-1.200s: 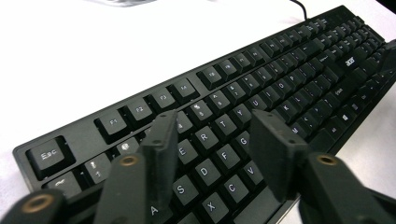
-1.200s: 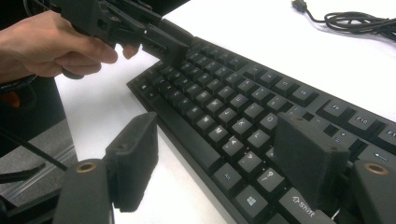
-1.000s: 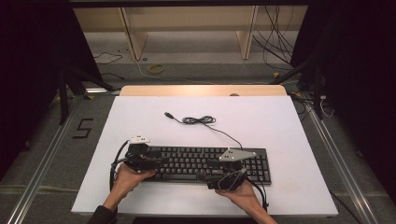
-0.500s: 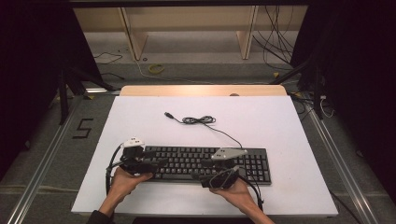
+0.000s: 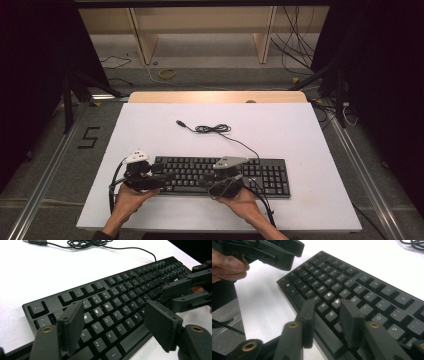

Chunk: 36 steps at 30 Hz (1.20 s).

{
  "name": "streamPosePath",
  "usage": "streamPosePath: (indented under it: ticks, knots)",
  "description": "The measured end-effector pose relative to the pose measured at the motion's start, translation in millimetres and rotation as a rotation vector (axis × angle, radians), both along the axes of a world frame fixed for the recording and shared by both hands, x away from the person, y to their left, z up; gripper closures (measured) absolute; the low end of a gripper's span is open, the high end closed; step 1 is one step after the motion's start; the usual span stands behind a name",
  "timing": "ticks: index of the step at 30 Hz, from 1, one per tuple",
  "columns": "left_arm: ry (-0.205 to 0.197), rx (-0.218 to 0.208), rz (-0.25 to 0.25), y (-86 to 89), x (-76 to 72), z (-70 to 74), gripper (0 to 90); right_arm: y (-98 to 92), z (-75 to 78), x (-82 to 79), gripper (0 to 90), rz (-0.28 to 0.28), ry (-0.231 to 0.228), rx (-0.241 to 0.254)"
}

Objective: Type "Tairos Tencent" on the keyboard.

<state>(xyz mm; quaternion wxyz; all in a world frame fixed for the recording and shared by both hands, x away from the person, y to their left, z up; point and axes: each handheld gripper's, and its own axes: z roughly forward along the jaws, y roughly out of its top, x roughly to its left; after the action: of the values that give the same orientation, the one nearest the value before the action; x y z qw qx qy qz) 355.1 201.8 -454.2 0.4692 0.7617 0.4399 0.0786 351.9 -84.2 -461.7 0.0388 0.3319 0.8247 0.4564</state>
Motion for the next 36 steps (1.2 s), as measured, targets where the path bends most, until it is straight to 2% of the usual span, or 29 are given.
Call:
streamPosePath:
  ticks: [10,16,29,36]
  knots:
    - [-0.016,-0.014,0.004,3.5,-6.3,-1.2,32.1,11.3,-7.4,7.1,84.2,-0.002,0.011,-0.040]
    - [-0.016,-0.017,0.005,4.1,-9.5,-3.3,31.3,14.5,-11.9,10.0,89.6,0.002,0.016,-0.058]
    - [-0.039,-0.024,-0.002,5.0,-15.9,-5.2,28.6,20.7,-17.9,12.8,90.0,0.005,0.023,-0.085]
    - [-0.035,-0.029,0.000,4.7,-16.8,-6.0,28.4,21.7,-20.3,13.4,90.0,0.003,0.027,-0.097]
